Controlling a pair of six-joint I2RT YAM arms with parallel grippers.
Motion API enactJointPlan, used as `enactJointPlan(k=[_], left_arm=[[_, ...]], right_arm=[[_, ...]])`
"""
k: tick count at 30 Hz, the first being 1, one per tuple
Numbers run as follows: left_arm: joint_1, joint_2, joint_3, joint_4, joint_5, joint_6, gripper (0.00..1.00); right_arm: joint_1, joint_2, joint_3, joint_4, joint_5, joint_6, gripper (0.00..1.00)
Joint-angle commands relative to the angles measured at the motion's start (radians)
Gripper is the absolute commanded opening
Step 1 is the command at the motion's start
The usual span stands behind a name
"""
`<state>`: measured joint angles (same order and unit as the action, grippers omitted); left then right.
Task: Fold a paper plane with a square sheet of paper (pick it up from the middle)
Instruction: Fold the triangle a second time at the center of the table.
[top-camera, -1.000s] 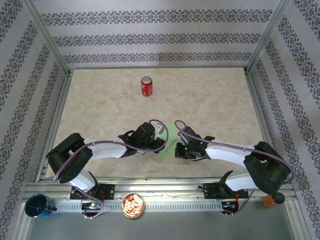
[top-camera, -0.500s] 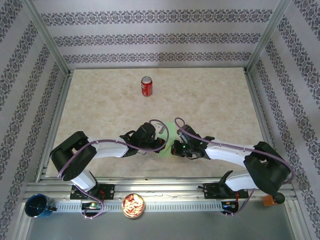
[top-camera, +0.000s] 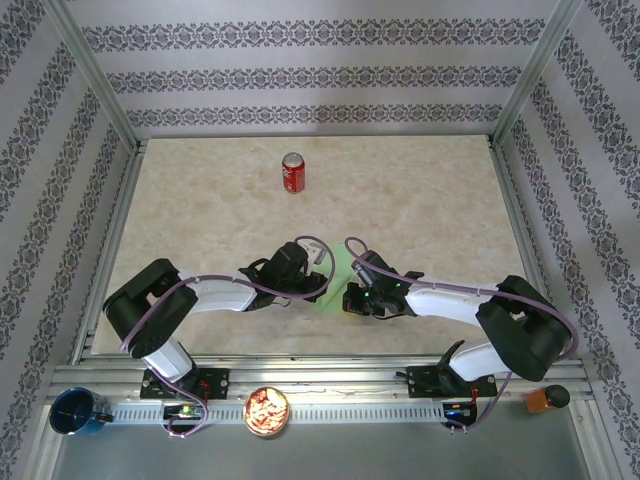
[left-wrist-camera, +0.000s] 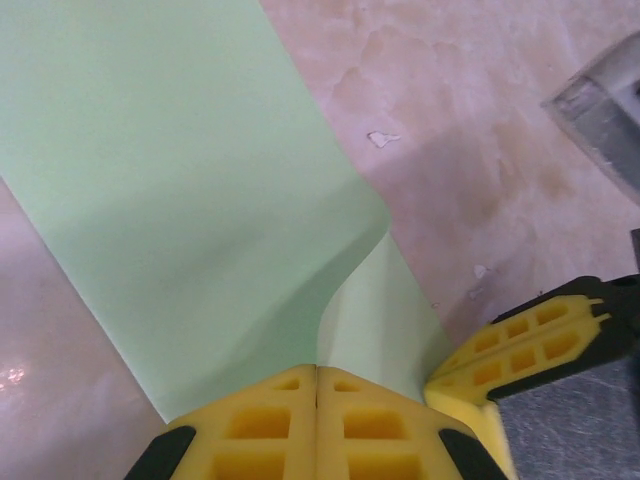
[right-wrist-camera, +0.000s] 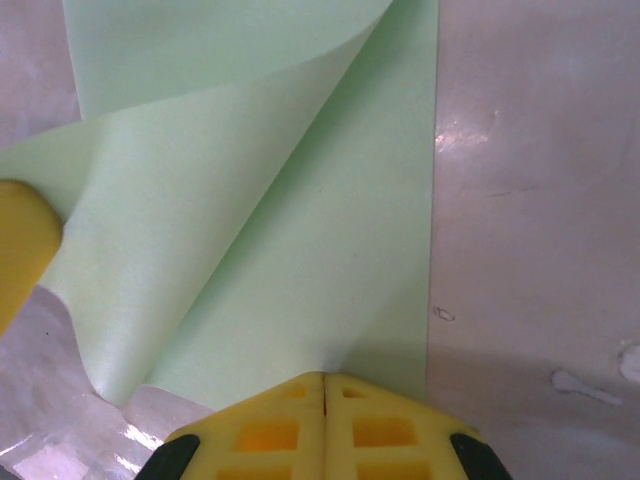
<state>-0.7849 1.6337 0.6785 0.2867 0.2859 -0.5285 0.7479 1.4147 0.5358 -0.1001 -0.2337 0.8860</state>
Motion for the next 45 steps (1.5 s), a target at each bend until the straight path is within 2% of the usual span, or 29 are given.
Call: enactJointPlan(k=[1, 45], left_arm=[[0.021, 0.024, 0.005, 0.058, 0.017, 0.005, 0.0], [0.075, 0.092, 0.046, 0.039, 0.052, 0.039, 0.0]], right_arm=[[-0.016, 0.015, -0.005, -0.065, 0.021, -0.022, 0.0], [-0.021, 0.02, 0.01, -0.077, -0.004, -0.039, 0.0]])
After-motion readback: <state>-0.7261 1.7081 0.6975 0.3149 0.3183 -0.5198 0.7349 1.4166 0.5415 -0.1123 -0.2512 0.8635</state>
